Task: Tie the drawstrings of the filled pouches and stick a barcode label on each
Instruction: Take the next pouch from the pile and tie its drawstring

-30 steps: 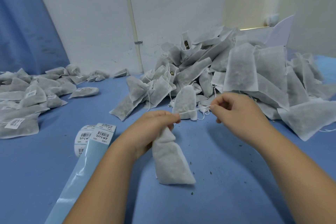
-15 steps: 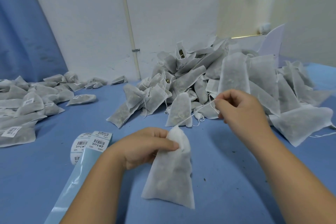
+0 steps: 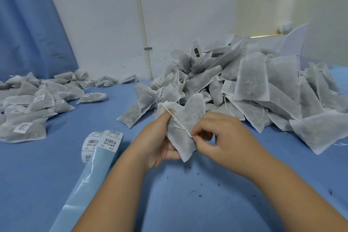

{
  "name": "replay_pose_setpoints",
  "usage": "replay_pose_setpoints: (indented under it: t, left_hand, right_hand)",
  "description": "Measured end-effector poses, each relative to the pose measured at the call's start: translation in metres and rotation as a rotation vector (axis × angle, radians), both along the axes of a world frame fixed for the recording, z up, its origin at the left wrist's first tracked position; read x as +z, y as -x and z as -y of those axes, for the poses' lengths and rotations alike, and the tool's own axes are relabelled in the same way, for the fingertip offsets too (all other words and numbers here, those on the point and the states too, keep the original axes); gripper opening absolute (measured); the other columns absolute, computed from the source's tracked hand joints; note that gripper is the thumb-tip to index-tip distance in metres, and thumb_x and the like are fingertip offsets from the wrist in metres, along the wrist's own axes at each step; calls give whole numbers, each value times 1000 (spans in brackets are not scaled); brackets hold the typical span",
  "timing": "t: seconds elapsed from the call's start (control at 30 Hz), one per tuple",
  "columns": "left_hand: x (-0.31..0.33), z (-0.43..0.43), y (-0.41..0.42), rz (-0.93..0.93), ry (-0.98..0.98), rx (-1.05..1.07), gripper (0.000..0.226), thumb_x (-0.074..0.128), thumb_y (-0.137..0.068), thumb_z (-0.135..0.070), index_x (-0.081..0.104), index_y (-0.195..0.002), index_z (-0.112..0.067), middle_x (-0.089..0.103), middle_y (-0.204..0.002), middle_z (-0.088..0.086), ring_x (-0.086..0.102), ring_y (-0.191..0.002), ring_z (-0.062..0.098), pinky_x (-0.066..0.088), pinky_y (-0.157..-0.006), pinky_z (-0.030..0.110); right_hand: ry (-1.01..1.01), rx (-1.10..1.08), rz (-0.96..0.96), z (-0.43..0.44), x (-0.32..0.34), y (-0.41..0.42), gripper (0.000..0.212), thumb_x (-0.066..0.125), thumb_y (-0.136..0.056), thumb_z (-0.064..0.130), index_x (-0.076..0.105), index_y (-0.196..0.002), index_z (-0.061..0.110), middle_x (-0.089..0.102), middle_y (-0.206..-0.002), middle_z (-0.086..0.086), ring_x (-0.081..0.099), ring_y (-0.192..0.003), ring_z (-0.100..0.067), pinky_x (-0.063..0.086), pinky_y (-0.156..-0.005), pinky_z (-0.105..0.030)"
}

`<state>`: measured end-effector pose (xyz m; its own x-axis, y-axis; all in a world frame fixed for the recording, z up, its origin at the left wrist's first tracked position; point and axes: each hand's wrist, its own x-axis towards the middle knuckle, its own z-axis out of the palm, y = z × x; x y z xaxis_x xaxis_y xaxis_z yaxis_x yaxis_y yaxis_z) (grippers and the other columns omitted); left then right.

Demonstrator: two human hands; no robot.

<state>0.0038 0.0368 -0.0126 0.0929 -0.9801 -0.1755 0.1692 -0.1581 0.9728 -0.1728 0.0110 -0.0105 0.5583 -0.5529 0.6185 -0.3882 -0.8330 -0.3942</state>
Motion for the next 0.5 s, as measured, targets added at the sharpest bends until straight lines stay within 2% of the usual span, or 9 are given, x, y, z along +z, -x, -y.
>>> replay_pose_setpoints:
  t: [0.07, 0.13, 0.2, 0.27, 0.33, 0.4, 0.5]
  left_hand:
    - [2, 0, 1, -82, -29, -48, 56, 36, -102, -50, 77, -96, -12, 75, -99, 19, 75, -80, 30, 59, -55, 36]
    - [5, -1, 2, -148, -58, -111, 48, 35, -102, -39, 64, -116, -2, 72, -104, 24, 74, -77, 33, 58, -55, 35]
    - [8, -2, 3, -172, -73, -151, 48, 38, -99, -32, 55, -124, 4, 68, -110, 30, 72, -75, 34, 57, -55, 32]
    - [7, -1, 4, -165, -70, -165, 44, 41, -96, -26, 56, -123, 5, 67, -114, 30, 70, -77, 35, 54, -53, 29]
    - [5, -1, 5, -142, -57, -165, 36, 42, -95, -19, 61, -118, 0, 69, -107, 23, 71, -78, 32, 54, -54, 28]
    - [3, 0, 7, -119, -56, -159, 35, 42, -94, -14, 62, -121, -2, 70, -112, 19, 72, -83, 30, 59, -62, 33]
    - [2, 0, 10, -105, -34, -192, 37, 45, -92, -15, 61, -122, -2, 70, -115, 18, 71, -89, 28, 60, -77, 38]
  right_hand:
    - [6, -6, -8, 1, -2, 0, 8, 68, -79, 12, 69, -77, 20, 60, -77, 10, 56, -72, -10, 49, -69, -38]
    - [11, -23, 5, 2, -3, 0, 9, 67, -79, 13, 68, -77, 21, 59, -77, 10, 56, -73, -12, 50, -69, -41]
    - [8, -53, 37, 3, -4, 0, 8, 68, -80, 13, 68, -79, 21, 58, -77, 10, 56, -73, -12, 51, -69, -42]
    - [21, -104, 81, 4, -5, -1, 7, 68, -81, 14, 69, -79, 20, 57, -76, 11, 55, -72, -10, 51, -67, -41]
    - [60, -168, 147, 4, -5, -2, 8, 68, -82, 12, 69, -79, 20, 56, -75, 11, 53, -70, -10, 50, -65, -39]
    - [102, -213, 209, 3, -5, -2, 8, 69, -81, 11, 69, -78, 18, 57, -75, 9, 53, -69, -10, 50, -62, -37]
    - [154, -230, 187, 1, -5, -3, 7, 71, -79, 9, 70, -77, 16, 57, -74, 6, 54, -68, -13, 50, -58, -38]
